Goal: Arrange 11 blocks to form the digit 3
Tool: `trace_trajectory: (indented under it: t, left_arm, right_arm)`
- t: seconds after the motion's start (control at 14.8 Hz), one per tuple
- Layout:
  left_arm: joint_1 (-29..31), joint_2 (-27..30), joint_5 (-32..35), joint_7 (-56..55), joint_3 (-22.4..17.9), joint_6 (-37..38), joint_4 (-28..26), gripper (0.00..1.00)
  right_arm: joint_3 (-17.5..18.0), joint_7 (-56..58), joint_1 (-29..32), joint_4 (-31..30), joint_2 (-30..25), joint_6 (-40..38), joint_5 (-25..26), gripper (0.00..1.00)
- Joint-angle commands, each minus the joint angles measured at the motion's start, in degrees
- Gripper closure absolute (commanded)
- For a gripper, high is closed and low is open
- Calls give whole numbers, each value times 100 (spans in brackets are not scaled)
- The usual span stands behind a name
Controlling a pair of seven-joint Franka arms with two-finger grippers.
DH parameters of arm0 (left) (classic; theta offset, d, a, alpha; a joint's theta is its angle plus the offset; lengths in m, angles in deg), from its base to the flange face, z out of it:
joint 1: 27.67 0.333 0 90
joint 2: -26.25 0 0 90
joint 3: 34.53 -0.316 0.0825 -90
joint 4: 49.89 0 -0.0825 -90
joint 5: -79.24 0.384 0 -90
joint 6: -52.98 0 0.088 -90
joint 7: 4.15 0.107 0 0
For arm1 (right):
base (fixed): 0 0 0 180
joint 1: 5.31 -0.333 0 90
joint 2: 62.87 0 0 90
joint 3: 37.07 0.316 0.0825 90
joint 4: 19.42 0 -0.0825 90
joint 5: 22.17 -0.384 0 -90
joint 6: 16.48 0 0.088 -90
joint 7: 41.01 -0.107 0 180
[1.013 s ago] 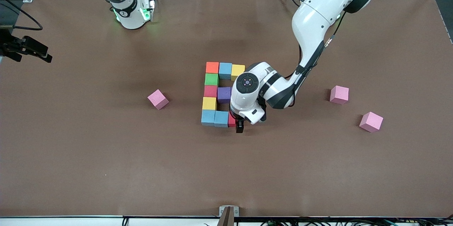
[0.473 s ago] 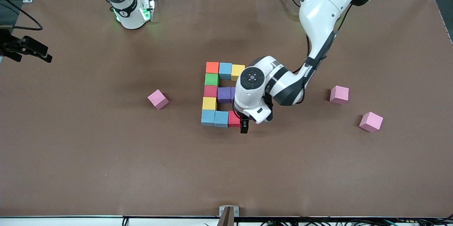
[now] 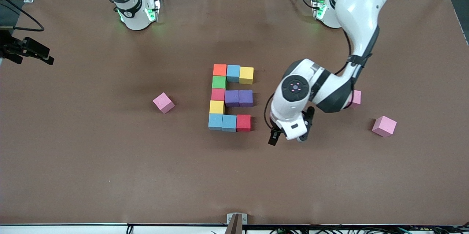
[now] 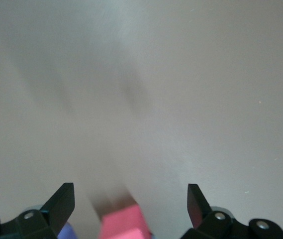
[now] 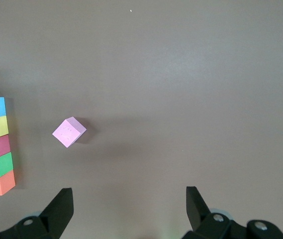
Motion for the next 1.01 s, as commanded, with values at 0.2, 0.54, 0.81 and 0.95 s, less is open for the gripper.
trace_trajectory:
  t: [0.2,0.54,0.81,0.95]
  left_arm:
    - [1039,756,-122,2907,420,13,-1060,0]
    - [1962,1116,-122,5666,754,-22,-1578,0]
    - [2560,1345,-122,6679,869,13,-1720,0]
    - [2841,1520,-122,7058,904,135,-1702,0]
  right_arm:
    - [-18,-51,-45,-147,-127,130,99,0]
    - [-36,2,-36,-59,-145,-97,99,0]
    - [-9,2,-71,196,-145,-475,231,0]
    - [8,-15,-80,266,-145,-572,231,0]
